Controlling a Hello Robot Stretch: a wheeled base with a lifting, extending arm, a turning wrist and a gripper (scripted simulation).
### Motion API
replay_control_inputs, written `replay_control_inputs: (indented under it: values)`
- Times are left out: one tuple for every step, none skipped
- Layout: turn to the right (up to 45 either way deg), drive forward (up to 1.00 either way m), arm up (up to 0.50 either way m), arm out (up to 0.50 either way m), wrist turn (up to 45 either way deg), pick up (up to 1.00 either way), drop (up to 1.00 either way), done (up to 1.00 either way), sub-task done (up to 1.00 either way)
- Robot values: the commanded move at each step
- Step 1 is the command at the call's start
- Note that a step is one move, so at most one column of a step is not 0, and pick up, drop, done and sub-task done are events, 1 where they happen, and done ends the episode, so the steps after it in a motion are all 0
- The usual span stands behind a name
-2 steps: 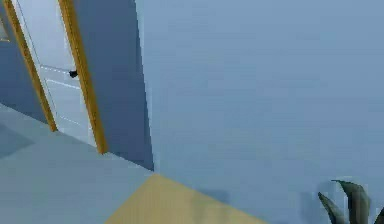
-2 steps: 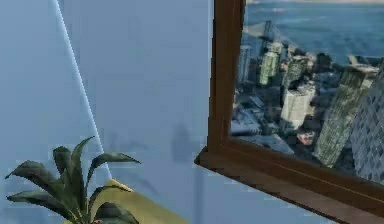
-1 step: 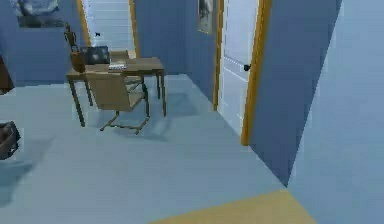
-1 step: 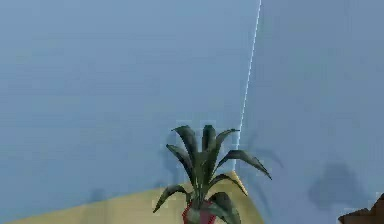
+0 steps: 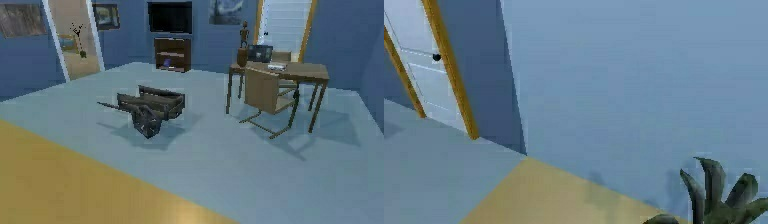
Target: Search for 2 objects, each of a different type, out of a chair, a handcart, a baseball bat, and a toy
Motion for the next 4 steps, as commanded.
replay_control_inputs:
  values:
    - [0.0,1.0,0.0,0.0,0.0,0.0,0.0,0.0,0.0]
    - [0.0,0.3,0.0,0.0,0.0,0.0,0.0,0.0,0.0]
    - [-27.0,0.0,0.0,0.0,0.0,0.0,0.0,0.0,0.0]
    - [0.0,0.0,0.0,0.0,0.0,0.0,0.0,0.0,1.0]
